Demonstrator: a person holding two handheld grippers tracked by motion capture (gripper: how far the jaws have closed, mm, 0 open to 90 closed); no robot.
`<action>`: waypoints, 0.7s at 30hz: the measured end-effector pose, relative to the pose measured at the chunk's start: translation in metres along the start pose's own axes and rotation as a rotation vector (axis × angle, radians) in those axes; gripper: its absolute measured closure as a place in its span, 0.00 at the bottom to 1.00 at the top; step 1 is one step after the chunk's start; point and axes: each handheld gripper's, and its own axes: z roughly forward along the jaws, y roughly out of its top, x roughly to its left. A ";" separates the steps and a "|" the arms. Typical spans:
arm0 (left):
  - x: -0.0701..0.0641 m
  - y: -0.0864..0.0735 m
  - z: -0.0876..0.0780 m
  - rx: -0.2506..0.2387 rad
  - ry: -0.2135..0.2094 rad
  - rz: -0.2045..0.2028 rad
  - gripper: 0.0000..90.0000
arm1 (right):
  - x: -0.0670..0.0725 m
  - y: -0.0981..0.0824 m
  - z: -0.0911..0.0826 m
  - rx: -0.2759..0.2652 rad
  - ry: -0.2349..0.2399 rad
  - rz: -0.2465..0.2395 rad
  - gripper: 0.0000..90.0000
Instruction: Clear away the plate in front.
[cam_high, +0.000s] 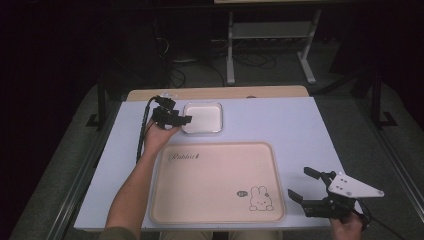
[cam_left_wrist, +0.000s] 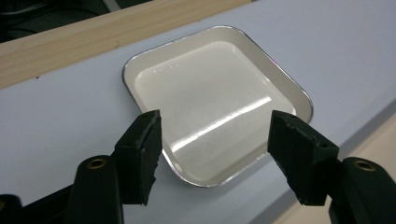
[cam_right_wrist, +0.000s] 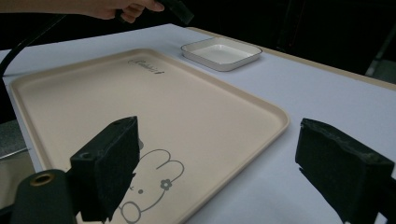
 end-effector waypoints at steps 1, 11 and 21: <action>0.003 0.000 0.002 0.008 0.010 -0.020 0.41 | 0.000 0.000 0.000 0.000 0.000 0.001 0.14; 0.021 -0.007 0.021 0.067 0.077 -0.120 0.51 | 0.000 0.000 -0.001 0.002 0.001 -0.004 0.14; 0.028 -0.015 0.040 0.134 0.088 -0.191 0.66 | 0.002 0.001 0.001 0.007 0.012 -0.009 0.14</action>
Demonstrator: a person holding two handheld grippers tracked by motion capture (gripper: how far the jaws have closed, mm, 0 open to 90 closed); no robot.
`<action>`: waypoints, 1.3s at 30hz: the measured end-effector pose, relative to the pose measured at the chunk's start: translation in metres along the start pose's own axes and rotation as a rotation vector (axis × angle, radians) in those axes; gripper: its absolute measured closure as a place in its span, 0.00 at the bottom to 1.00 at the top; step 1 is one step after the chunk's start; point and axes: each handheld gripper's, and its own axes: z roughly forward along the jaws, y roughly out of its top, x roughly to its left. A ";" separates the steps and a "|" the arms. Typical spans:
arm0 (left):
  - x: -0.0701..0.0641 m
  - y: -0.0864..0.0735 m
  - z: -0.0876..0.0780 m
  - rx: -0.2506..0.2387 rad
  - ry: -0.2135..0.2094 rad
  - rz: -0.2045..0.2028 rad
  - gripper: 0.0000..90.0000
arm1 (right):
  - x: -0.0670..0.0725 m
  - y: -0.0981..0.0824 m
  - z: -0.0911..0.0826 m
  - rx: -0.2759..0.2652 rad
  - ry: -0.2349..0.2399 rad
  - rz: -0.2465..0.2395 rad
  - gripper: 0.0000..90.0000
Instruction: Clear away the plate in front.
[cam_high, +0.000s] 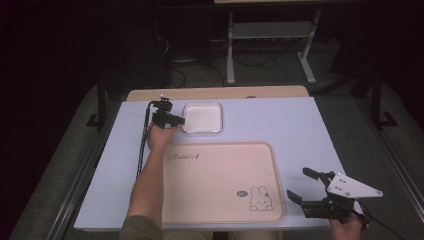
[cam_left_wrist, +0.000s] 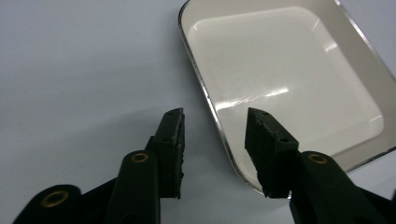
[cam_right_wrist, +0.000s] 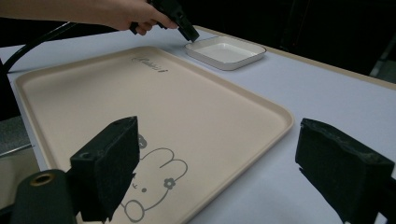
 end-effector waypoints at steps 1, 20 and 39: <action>0.000 0.000 0.002 0.006 0.002 -0.002 0.67 | 0.000 0.000 0.000 0.001 0.000 0.000 0.14; 0.001 0.004 0.018 0.049 -0.033 -0.149 0.93 | -0.001 0.000 -0.003 -0.011 -0.006 -0.003 0.14; 0.006 0.003 0.011 -0.025 -0.099 -0.277 0.99 | -0.001 -0.001 -0.004 -0.014 -0.008 0.006 0.14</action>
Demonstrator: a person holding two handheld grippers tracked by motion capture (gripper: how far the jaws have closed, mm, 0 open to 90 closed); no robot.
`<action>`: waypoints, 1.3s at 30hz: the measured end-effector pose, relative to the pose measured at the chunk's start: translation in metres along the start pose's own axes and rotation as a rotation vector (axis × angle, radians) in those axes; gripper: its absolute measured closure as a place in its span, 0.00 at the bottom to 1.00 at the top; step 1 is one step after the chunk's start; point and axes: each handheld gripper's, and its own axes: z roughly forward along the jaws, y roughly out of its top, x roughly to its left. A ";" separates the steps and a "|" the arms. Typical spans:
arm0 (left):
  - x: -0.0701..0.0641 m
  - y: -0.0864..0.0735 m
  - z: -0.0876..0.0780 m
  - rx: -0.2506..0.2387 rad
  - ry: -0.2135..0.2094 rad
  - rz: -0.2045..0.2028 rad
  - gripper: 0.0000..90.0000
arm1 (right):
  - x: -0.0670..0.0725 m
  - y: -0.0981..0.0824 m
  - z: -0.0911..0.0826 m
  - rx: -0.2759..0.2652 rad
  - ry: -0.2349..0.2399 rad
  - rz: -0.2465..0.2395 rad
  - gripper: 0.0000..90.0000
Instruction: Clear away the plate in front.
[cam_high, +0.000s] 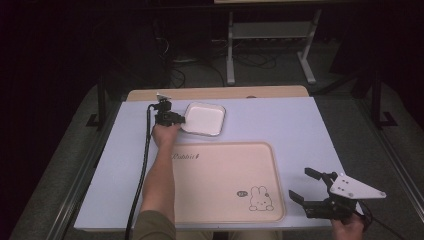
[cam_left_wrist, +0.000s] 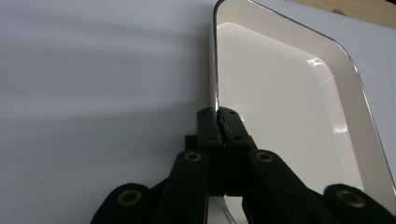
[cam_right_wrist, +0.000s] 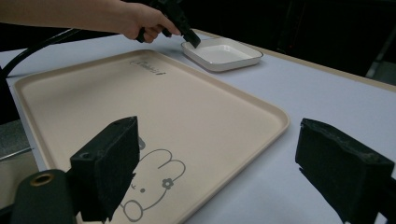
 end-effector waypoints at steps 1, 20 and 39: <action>0.000 0.001 -0.002 -0.008 -0.005 -0.002 0.99 | 0.000 0.000 0.000 0.001 0.000 0.001 0.14; -0.011 0.001 -0.037 -0.082 -0.089 0.040 0.99 | 0.003 0.001 0.003 0.005 0.007 -0.003 0.14; -0.002 0.004 -0.096 -0.156 -0.162 0.040 0.99 | 0.005 0.001 0.006 0.017 0.011 -0.011 0.14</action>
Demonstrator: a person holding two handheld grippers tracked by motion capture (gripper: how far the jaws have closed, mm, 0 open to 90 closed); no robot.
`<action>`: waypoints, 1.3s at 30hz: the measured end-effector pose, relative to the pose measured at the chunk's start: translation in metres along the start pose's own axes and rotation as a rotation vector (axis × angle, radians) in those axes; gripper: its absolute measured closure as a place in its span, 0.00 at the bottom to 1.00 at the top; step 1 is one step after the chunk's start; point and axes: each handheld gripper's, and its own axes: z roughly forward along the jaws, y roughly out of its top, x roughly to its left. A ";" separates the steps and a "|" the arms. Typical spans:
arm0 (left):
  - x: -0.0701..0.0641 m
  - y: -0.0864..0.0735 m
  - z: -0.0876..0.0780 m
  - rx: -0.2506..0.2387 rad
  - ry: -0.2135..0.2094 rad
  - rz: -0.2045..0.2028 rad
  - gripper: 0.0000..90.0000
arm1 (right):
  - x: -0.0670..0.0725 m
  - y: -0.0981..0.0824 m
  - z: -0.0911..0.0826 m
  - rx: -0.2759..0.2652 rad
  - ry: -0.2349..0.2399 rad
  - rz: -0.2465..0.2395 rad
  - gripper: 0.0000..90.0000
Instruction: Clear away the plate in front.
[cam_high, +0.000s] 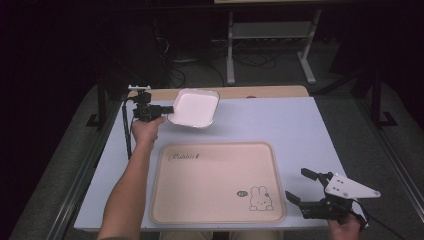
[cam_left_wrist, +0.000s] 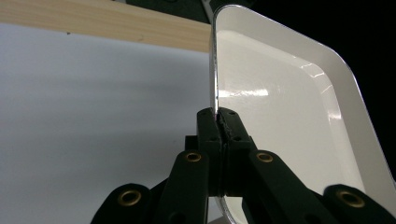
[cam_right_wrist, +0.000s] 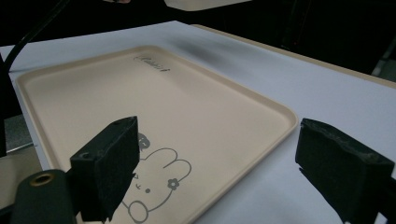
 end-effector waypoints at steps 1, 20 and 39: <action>0.000 0.000 0.000 0.000 0.000 0.000 0.99 | 0.000 0.000 0.000 0.000 0.000 0.000 0.14; -0.017 -0.016 -0.044 0.031 -0.021 0.084 0.99 | 0.003 0.002 0.002 0.006 0.010 -0.012 0.14; -0.030 -0.041 -0.064 0.026 -0.077 0.100 0.99 | 0.003 0.001 0.003 0.014 0.012 -0.007 0.14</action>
